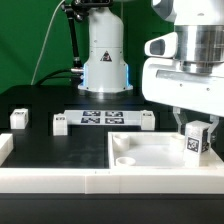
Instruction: Assemble one leg
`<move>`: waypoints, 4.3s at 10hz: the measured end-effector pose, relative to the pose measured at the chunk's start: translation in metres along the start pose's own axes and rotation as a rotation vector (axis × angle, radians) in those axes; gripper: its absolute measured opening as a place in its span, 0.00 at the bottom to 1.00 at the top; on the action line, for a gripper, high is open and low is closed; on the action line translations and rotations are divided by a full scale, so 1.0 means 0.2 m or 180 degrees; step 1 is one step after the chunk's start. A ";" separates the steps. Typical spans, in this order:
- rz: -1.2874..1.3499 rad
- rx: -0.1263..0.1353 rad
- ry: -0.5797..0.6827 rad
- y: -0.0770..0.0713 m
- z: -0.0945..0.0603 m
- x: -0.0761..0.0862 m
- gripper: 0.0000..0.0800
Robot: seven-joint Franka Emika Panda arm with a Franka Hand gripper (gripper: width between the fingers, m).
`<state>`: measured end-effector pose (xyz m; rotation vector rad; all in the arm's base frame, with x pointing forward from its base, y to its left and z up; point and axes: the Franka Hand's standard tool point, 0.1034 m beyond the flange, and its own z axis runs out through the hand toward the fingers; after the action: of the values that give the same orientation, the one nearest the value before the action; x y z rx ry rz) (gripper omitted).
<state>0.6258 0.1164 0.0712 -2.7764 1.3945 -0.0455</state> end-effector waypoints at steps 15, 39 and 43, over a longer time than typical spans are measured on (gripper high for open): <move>0.1630 -0.0045 -0.0191 0.02 0.01 -0.02 0.80; -0.1055 -0.0152 -0.0031 0.07 0.00 0.00 0.37; -0.0555 -0.0181 0.0018 0.11 0.00 0.04 0.41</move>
Offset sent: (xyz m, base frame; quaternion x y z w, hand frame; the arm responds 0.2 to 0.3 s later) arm -0.0005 -0.0088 0.0023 0.0288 0.0014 0.2953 0.9550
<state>0.6130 0.0981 0.0695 -2.9393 1.1690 -0.0186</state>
